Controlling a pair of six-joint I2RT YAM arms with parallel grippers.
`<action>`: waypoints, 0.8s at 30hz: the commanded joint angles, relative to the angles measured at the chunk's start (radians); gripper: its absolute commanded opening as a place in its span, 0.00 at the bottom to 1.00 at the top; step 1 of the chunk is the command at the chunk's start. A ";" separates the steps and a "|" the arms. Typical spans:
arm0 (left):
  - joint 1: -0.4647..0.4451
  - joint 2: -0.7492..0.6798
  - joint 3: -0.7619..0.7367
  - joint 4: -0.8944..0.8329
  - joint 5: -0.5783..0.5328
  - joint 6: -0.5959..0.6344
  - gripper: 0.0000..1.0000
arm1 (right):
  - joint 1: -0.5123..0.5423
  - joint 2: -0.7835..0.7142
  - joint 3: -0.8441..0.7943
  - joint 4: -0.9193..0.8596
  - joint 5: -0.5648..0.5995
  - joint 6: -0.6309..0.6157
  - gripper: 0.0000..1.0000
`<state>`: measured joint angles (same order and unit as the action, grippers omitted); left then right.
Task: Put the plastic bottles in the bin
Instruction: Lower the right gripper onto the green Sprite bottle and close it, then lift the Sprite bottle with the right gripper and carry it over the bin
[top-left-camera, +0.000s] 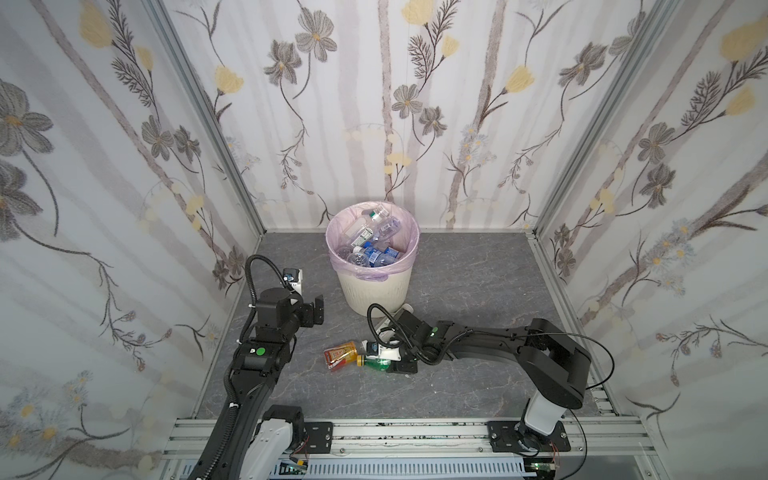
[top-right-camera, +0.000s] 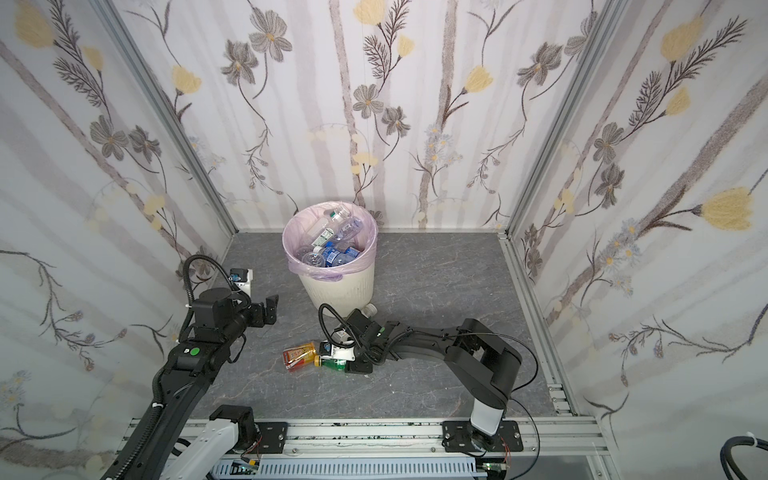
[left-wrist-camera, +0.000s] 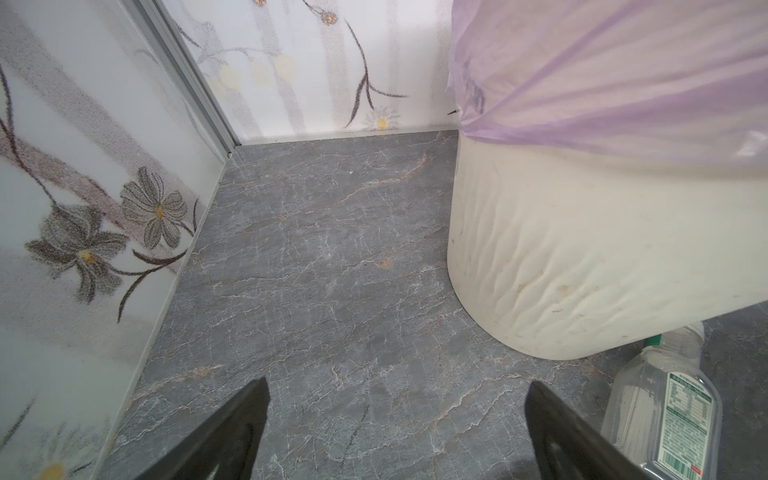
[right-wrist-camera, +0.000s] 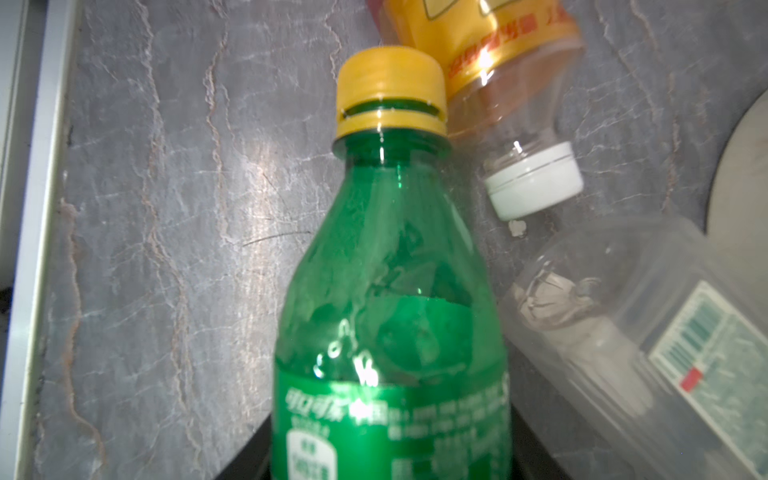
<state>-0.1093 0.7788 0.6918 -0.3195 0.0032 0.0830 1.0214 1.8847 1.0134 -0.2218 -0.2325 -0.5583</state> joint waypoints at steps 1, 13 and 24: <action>0.002 -0.001 0.002 0.008 0.000 0.010 0.97 | 0.000 -0.049 0.002 0.015 -0.053 -0.009 0.54; 0.003 0.003 0.003 0.007 0.006 0.015 0.97 | -0.049 -0.246 0.143 0.016 -0.172 0.013 0.54; 0.003 0.002 0.006 0.008 0.038 0.020 0.97 | -0.166 -0.296 0.270 0.386 -0.030 0.160 0.49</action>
<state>-0.1074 0.7849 0.6918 -0.3199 0.0257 0.0910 0.8585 1.5730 1.2488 -0.0002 -0.3286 -0.4473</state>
